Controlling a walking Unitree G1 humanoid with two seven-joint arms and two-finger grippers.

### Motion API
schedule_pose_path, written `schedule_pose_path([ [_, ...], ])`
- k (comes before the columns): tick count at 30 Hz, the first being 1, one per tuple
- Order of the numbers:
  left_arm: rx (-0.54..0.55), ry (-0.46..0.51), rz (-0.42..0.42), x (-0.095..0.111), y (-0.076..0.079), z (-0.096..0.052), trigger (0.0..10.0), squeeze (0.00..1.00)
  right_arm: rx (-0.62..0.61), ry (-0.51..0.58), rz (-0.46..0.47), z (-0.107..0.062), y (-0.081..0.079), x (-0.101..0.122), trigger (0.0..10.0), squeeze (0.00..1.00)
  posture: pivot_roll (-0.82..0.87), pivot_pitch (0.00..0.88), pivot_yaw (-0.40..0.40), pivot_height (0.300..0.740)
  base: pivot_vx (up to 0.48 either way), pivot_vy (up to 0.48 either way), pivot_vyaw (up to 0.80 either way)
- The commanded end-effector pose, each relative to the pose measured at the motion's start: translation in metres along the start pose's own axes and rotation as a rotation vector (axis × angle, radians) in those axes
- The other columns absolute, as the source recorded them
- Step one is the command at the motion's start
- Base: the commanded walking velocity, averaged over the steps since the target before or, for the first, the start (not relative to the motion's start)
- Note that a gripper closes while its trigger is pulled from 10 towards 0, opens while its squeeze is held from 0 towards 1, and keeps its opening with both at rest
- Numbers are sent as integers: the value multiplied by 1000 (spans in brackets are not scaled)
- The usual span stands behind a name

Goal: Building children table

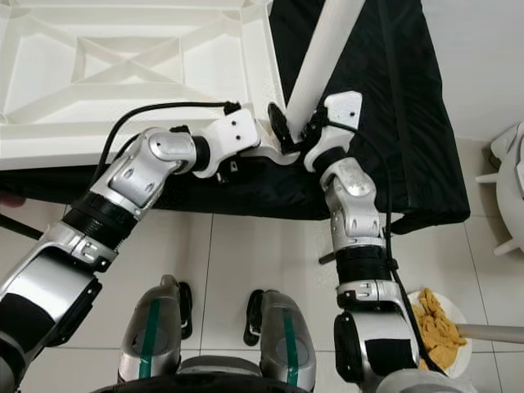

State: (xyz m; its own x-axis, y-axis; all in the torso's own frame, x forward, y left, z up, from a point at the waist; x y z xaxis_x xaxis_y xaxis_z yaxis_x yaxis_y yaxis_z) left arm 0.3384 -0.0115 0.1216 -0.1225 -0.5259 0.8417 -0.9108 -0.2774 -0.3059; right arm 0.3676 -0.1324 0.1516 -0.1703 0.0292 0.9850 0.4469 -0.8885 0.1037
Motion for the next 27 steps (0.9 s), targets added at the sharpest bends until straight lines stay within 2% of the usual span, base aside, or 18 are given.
schedule_pose_path([
  [1,-54,-12,9,-2,7,2,10000,0,30,2,5,-2,1,-2,10000,0,39,23,-73,740,0,0,0],
  [5,-53,-13,11,-2,6,2,10000,0,89,-6,7,-1,1,-3,10000,0,40,22,-68,740,0,0,0],
  [7,-51,-13,16,-1,4,1,10000,0,197,-29,21,-2,-1,-8,10000,0,41,23,-62,740,0,0,0],
  [19,-51,-15,21,-1,3,0,10000,0,266,-74,10,-1,3,-18,9804,0,45,28,-55,740,0,0,0],
  [20,-51,-15,21,0,3,0,10000,0,271,-76,8,0,4,-19,2980,0,46,29,-54,740,0,0,0],
  [22,-51,-15,21,0,3,0,10000,0,271,-76,8,0,4,-19,2980,0,46,29,-54,740,0,0,0],
  [23,-51,-15,22,0,3,0,10000,0,275,-77,9,0,5,-19,2549,0,46,30,-54,740,0,0,0],
  [24,-51,-15,22,0,3,0,10000,0,275,-77,9,0,5,-19,2549,0,46,30,-54,740,0,0,0],
  [25,-52,-15,22,0,3,0,10000,0,278,-74,12,-1,6,-19,0,0,45,32,-52,740,0,0,0],
  [27,-52,-15,22,0,3,0,10000,0,278,-74,12,-1,6,-19,0,0,45,32,-52,740,0,0,0],
])
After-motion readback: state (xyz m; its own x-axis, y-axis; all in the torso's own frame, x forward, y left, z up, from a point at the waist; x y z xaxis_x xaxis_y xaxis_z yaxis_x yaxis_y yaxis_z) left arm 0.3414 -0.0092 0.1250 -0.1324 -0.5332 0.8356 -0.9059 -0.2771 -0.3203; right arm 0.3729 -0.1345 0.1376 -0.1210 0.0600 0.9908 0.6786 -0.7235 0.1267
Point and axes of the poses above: a point about 5 cm out from each wrist's last joint towards the gripper, its own z axis pointing out of the wrist towards the gripper, its own x axis along the axis of the wrist's last joint, y = z × x, the point moved 5 cm from there along z, pointing out of the wrist towards the gripper, and after that the axes turned 4 degrees about -z, right-handed, at the moved point
